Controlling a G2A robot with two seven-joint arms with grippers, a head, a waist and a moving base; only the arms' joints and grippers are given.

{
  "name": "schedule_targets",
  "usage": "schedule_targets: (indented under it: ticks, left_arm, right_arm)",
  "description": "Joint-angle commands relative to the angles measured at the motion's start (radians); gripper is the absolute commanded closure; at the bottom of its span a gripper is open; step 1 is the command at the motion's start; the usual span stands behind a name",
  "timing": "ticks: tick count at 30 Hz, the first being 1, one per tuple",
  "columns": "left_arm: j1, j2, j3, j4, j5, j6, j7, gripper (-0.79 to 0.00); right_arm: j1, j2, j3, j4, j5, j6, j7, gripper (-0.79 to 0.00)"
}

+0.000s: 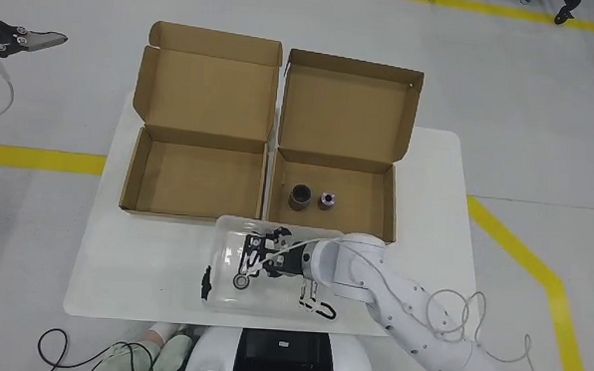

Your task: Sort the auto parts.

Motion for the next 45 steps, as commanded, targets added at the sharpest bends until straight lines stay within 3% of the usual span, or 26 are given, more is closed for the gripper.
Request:
schedule_targets:
  ticks: [1, 14, 15, 36, 41, 45]
  left_arm:
    - [0.0, 0.0, 0.0, 0.0, 0.0, 0.0, 0.0, -0.785]
    - [0.0, 0.0, 0.0, 0.0, 0.0, 0.0, 0.0, -0.785]
    - [0.0, 0.0, 0.0, 0.0, 0.0, 0.0, 0.0, -0.785]
    - [0.0, 0.0, 0.0, 0.0, 0.0, 0.0, 0.0, -0.785]
    - [0.0, 0.0, 0.0, 0.0, 0.0, 0.0, 0.0, -0.785]
    - [0.0, 0.0, 0.0, 0.0, 0.0, 0.0, 0.0, -0.785]
  right_arm:
    - [0.0, 0.0, 0.0, 0.0, 0.0, 0.0, 0.0, -0.36]
    - [0.0, 0.0, 0.0, 0.0, 0.0, 0.0, 0.0, -0.36]
    - [-0.005, 0.0, -0.002, 0.002, -0.001, 0.004, -0.006, -0.271]
    - [0.013, -0.032, -0.095, 0.18, -0.029, 0.008, -0.042, -0.36]
    - [0.025, -0.042, -0.112, 0.222, -0.04, 0.01, -0.07, -0.453]
    - [0.037, -0.051, -0.125, 0.256, -0.051, 0.015, -0.092, -0.44]
